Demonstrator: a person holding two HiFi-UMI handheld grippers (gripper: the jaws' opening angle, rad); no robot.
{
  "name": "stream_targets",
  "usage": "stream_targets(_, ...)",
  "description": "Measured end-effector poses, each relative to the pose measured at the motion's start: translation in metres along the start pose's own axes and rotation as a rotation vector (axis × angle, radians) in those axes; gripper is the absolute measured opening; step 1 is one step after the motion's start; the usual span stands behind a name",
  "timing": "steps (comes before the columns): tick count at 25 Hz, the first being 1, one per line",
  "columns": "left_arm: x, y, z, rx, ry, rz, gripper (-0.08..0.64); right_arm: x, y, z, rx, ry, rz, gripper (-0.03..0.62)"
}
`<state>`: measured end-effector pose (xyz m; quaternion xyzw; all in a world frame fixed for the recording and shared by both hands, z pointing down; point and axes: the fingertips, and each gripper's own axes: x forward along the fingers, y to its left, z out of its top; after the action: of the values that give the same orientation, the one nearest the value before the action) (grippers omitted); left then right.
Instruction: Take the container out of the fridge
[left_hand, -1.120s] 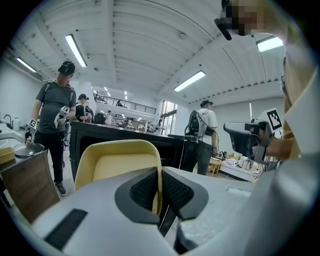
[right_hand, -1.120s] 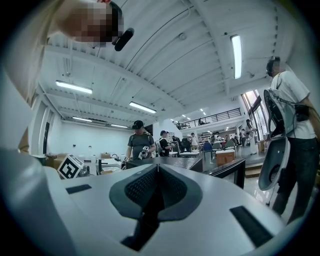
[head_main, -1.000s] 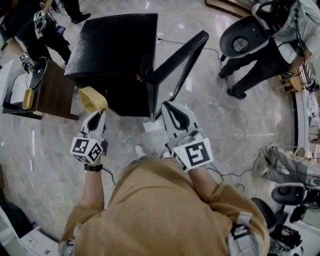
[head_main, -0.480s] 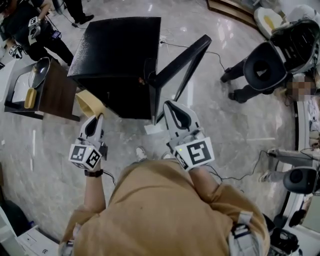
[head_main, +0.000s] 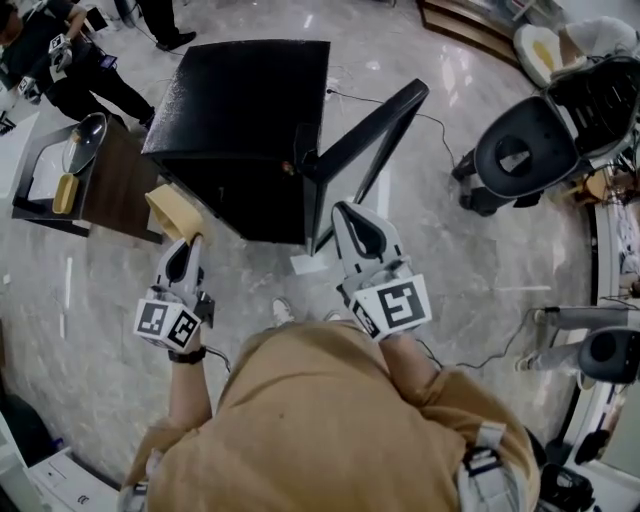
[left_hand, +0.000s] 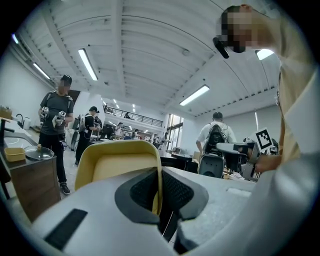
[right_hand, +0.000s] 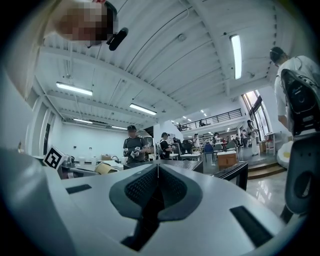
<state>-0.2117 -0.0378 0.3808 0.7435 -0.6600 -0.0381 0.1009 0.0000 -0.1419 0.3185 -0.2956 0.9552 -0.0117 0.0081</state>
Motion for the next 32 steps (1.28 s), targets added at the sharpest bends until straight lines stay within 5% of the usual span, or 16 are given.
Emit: stream_targets(32,-0.039,0.0,0.021,-0.017,-0.094,0.063,0.011,-0.005,-0.013,-0.004,0.018,0.008,-0.025,0.003)
